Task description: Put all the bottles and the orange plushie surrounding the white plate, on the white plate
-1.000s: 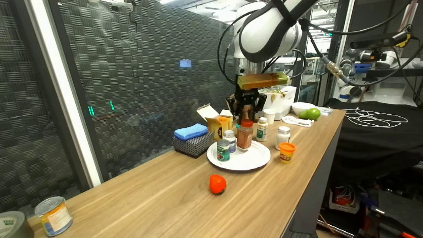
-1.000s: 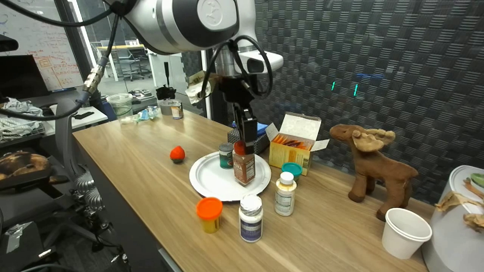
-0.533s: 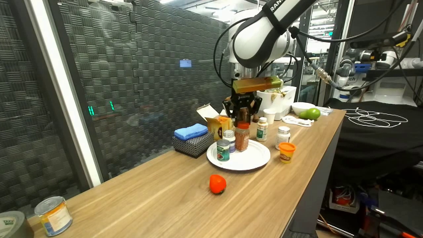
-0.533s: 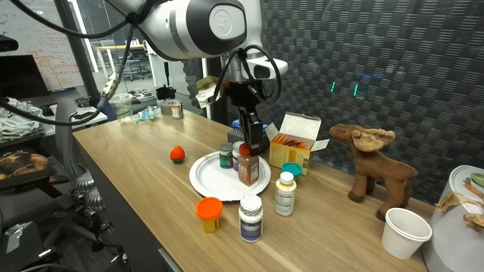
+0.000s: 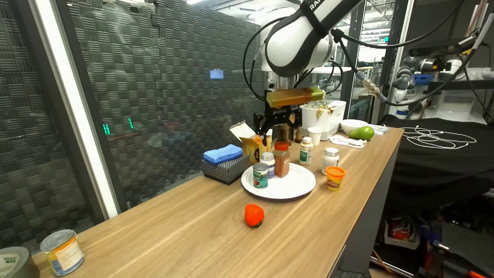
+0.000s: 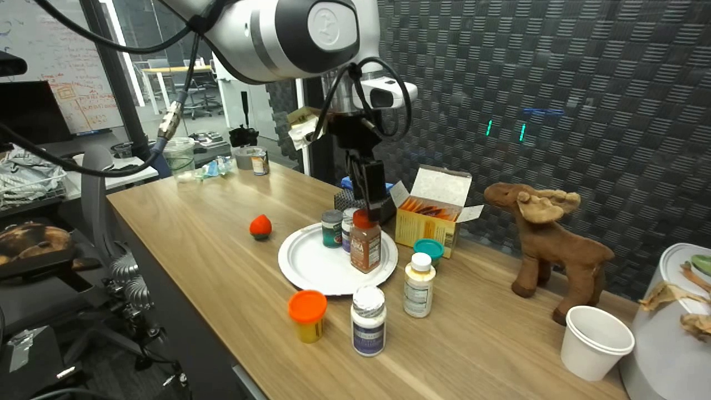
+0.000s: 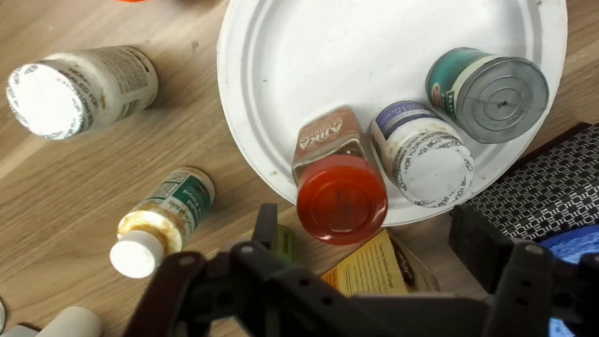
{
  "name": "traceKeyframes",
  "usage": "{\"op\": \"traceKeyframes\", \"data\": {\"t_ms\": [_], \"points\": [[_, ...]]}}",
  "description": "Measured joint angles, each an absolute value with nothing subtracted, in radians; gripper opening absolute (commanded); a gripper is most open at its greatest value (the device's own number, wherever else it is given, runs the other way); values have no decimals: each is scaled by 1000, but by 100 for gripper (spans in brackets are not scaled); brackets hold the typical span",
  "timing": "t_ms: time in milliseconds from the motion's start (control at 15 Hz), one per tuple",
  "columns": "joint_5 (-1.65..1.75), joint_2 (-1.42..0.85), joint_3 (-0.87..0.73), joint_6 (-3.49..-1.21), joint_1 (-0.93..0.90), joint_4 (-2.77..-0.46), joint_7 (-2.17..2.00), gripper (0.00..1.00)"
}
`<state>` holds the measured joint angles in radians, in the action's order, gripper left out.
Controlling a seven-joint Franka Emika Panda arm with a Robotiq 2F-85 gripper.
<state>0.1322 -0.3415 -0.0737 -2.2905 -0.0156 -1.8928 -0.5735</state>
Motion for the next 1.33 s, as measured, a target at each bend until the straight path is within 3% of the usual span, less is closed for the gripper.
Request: {"op": "traceKeyframes", "data": {"t_ms": [733, 1333], "points": [[337, -154, 5, -2207, -203, -2020, -773, 100], [337, 115, 31, -2248, -144, -2390, -836, 100]]}}
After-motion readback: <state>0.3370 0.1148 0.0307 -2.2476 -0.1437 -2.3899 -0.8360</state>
